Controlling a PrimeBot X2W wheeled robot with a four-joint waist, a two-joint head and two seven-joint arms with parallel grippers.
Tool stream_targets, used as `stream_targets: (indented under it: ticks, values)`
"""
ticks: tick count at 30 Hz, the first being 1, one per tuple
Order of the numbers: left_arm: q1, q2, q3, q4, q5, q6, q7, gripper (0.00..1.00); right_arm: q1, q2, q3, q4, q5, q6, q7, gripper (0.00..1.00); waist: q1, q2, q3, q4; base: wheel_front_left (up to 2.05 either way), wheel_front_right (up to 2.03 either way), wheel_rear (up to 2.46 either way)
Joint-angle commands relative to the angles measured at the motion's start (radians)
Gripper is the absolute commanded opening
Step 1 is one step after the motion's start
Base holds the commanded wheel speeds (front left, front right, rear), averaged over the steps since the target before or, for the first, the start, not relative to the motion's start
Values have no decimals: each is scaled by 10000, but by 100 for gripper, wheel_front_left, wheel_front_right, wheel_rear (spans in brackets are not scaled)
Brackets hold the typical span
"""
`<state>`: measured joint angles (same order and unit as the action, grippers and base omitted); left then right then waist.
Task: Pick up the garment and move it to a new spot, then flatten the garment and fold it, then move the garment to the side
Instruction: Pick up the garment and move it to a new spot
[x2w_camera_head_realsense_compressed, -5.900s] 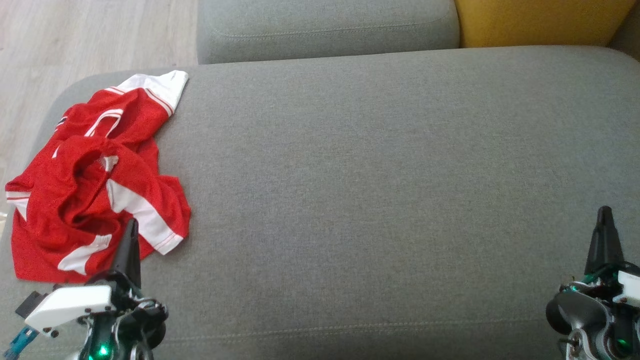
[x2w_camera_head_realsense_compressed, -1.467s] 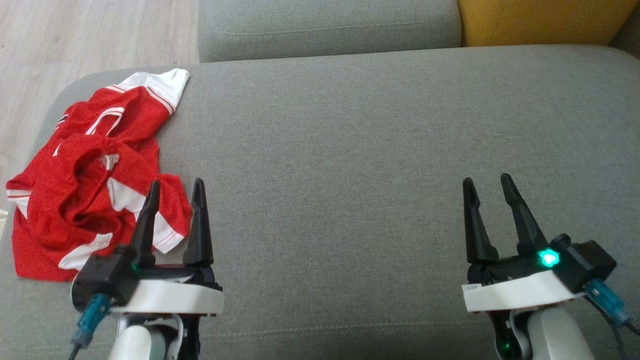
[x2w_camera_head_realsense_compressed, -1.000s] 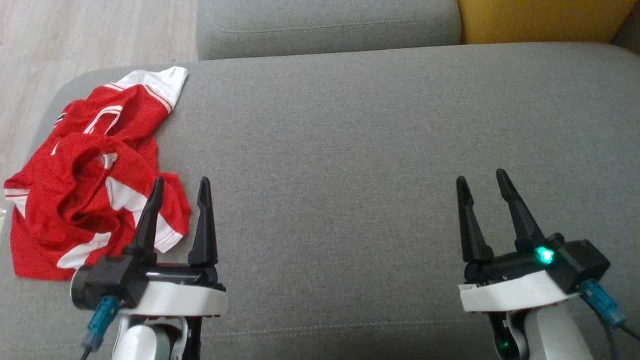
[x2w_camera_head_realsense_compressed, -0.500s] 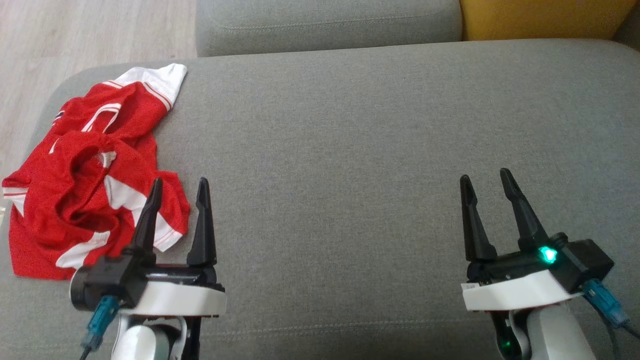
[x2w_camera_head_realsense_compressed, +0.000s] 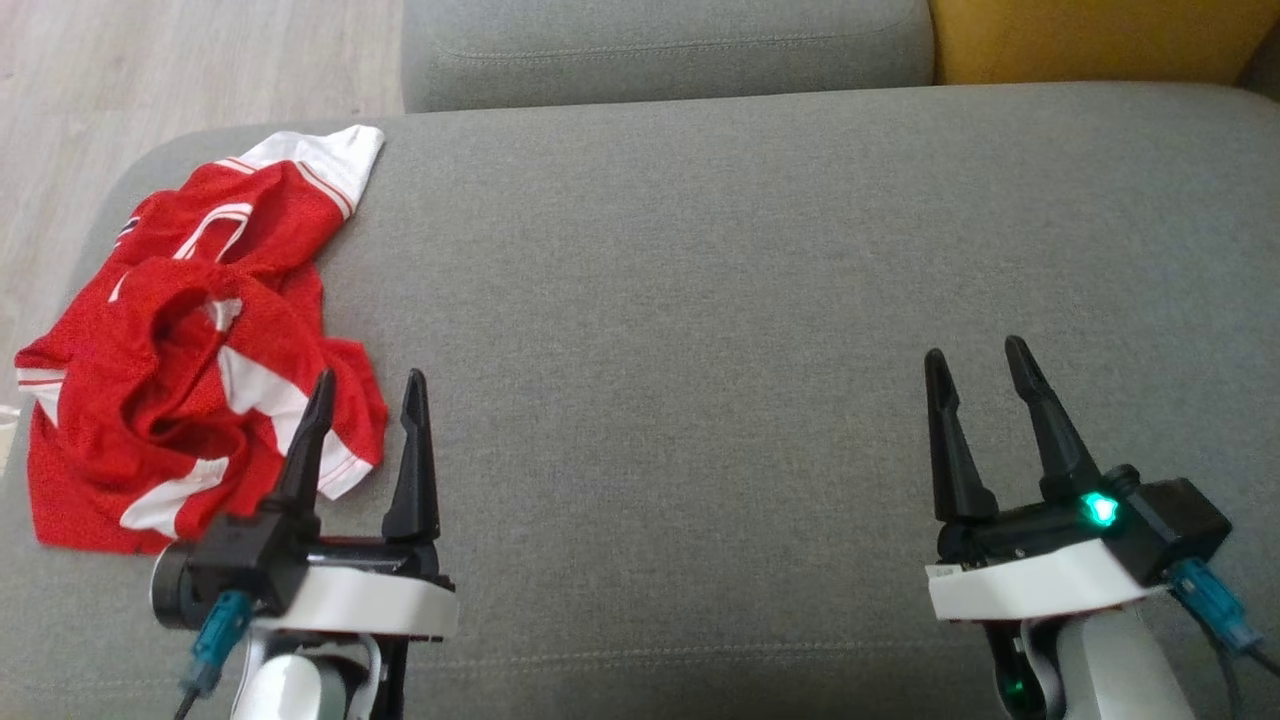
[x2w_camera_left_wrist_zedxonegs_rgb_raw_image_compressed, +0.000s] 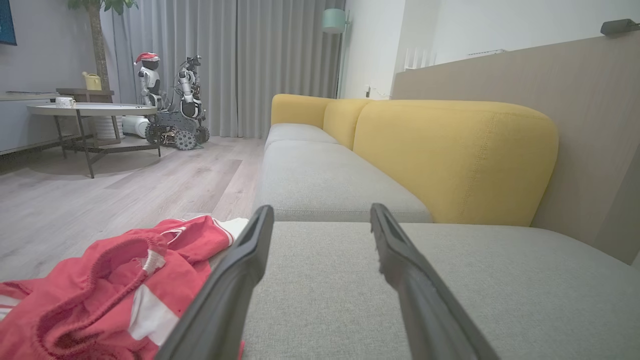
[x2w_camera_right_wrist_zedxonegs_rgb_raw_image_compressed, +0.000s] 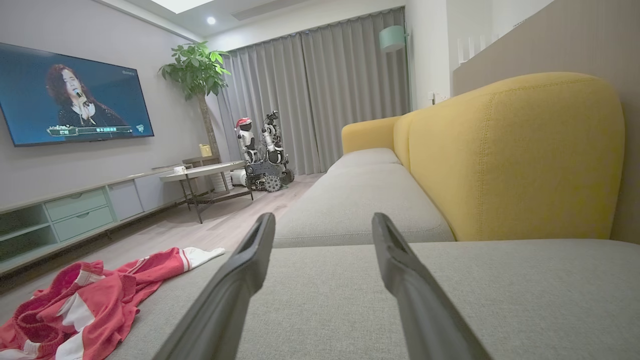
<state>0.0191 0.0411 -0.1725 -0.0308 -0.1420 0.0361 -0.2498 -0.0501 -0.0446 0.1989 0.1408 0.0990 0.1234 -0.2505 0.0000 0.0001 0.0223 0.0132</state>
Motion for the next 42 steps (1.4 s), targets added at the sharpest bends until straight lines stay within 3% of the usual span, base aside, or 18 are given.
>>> stream_targets:
  ticks: [1, 10, 23, 35, 42]
  values:
    - [-353, 91, 312, -273, 118, 94, -120, 100, -454, -56, 248, -338, -62, 73, -113, 100, 0, -1, -18, 41, 0, 0, 0]
    - [-343, 91, 208, 32, 276, 264, -120, 100, -347, -56, 480, -317, -186, 73, -113, 100, 0, -1, -107, 539, 0, 0, 0]
    - [-92, 91, 144, 370, 151, 498, -120, 100, -122, -56, 920, -261, -331, 73, -113, 100, 0, -1, -264, 2136, 0, 0, 0]
    - [27, 91, 239, 492, 110, 537, -120, 100, 30, -56, 919, -258, -284, 73, -113, 100, 0, -1, -392, 3466, 0, 0, 0]
    - [-90, 91, 446, 508, 333, 419, -120, 100, -57, -56, 950, -251, -349, 73, -113, 100, 0, -1, -34, 3759, 0, 0, 0]
